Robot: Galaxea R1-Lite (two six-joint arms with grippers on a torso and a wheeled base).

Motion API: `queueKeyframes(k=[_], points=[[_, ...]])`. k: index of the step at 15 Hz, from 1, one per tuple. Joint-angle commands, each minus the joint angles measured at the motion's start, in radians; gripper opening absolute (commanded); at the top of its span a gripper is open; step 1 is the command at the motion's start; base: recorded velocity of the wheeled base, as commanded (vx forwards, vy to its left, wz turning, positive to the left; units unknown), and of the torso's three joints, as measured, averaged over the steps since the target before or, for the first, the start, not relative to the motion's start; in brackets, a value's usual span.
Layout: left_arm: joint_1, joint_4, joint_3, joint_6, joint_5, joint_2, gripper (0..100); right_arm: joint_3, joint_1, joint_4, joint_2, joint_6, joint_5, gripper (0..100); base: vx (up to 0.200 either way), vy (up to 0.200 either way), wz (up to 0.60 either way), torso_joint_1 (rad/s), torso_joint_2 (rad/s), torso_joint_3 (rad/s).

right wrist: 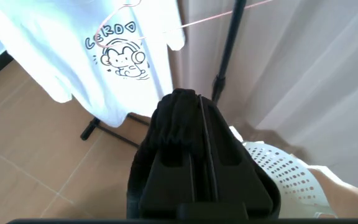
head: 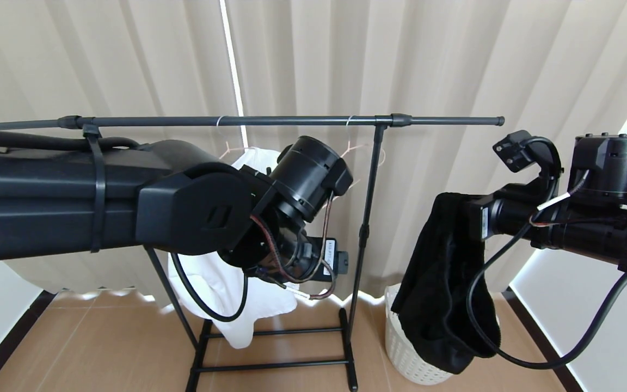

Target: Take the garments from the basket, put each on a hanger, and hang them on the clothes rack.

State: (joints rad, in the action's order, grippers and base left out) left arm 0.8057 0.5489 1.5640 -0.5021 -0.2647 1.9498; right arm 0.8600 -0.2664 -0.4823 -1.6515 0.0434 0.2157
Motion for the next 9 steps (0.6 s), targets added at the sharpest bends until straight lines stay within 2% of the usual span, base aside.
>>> queueKeyframes(k=[1, 4, 6, 7, 9], points=[[0.000, -0.014, -0.047, 0.033, -0.005, -0.037, 100, -0.001, 0.006, -0.001, 0.010, 0.003, 0.001, 0, 0.000, 0.000, 0.00, 0.000, 0.00, 0.000], [-0.008, -0.121, -0.075, 0.096, -0.044, -0.045, 100, -0.004, 0.006, -0.001, 0.012, 0.004, -0.001, 0, 0.000, 0.000, 0.00, 0.000, 0.00, 0.000], [-0.043, -0.280, -0.125, 0.241, -0.044, -0.057, 100, -0.007, 0.006, -0.001, 0.019, 0.004, -0.001, 0, 0.000, 0.000, 0.00, 0.000, 0.00, 0.000], [-0.046, -0.354, -0.150, 0.283, -0.042, -0.057, 100, -0.006, 0.006, -0.001, 0.022, 0.004, -0.001, 0, 0.000, 0.000, 0.00, 0.000, 0.00, 0.000], [-0.048, -0.376, -0.174, 0.353, -0.044, -0.055, 100, -0.009, 0.006, 0.001, 0.033, 0.004, -0.001, 0, 0.000, 0.000, 0.00, 0.000, 0.00, 0.000]])
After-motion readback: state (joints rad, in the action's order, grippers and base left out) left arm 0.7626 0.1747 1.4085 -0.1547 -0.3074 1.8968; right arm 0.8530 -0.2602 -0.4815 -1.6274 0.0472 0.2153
